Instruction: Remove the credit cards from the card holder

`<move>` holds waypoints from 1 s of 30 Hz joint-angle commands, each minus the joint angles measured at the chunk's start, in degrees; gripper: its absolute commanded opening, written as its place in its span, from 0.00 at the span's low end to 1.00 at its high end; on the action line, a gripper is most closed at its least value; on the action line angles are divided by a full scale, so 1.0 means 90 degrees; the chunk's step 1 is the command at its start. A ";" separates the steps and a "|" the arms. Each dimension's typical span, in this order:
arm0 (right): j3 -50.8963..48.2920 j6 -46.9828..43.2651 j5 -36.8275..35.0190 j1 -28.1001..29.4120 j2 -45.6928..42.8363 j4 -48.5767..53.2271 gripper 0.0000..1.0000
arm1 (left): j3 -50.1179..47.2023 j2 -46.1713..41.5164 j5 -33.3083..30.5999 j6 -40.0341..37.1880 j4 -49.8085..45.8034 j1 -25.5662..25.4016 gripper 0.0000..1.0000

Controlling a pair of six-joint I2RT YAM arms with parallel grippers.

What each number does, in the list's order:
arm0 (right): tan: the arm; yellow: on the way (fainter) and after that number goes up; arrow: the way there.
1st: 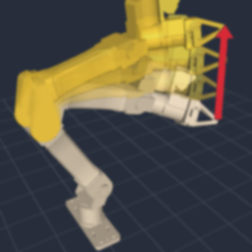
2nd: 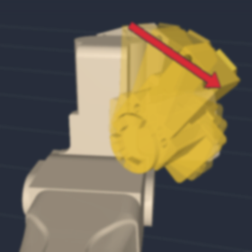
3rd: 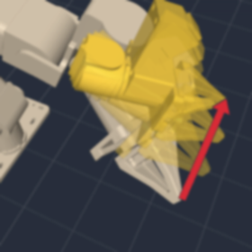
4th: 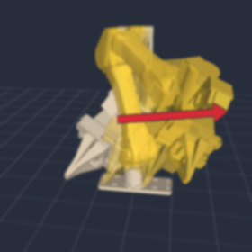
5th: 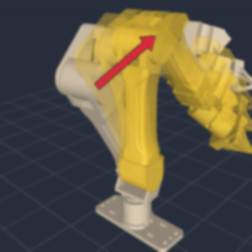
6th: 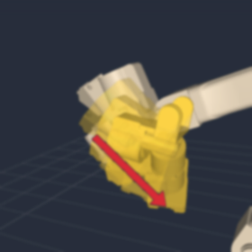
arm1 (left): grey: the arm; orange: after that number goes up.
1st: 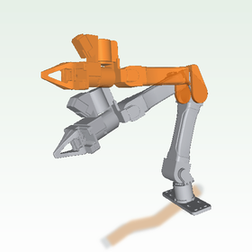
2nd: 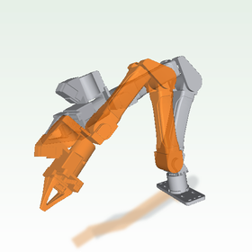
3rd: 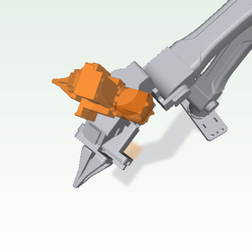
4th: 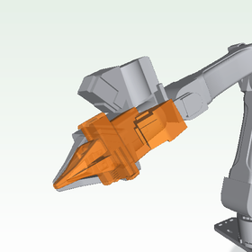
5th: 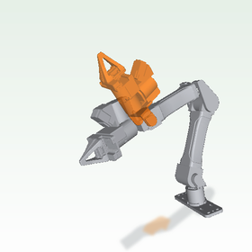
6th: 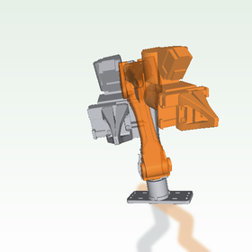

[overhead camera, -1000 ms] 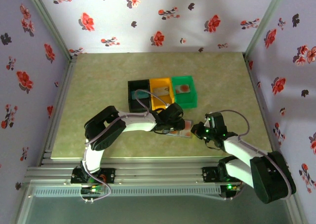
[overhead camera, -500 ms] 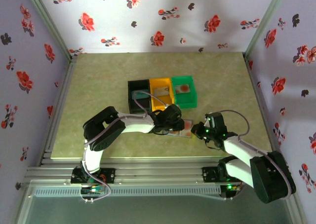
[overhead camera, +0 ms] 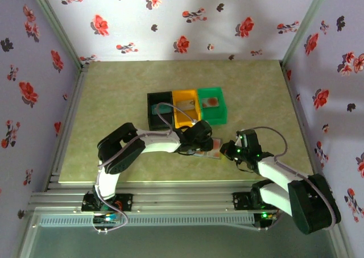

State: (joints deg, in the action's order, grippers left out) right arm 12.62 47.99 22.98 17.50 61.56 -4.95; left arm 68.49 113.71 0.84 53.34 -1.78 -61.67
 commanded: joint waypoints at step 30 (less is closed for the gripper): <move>-0.0168 0.0000 -0.0014 -0.0049 0.0221 -0.0124 0.00 | -0.0668 0.0015 -0.0150 -0.0588 -0.0187 -0.0189 0.24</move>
State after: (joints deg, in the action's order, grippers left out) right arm 12.51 48.01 23.18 17.45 62.65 -6.48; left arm 65.91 112.86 -1.06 49.63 1.80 -62.81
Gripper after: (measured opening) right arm 0.064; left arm 0.248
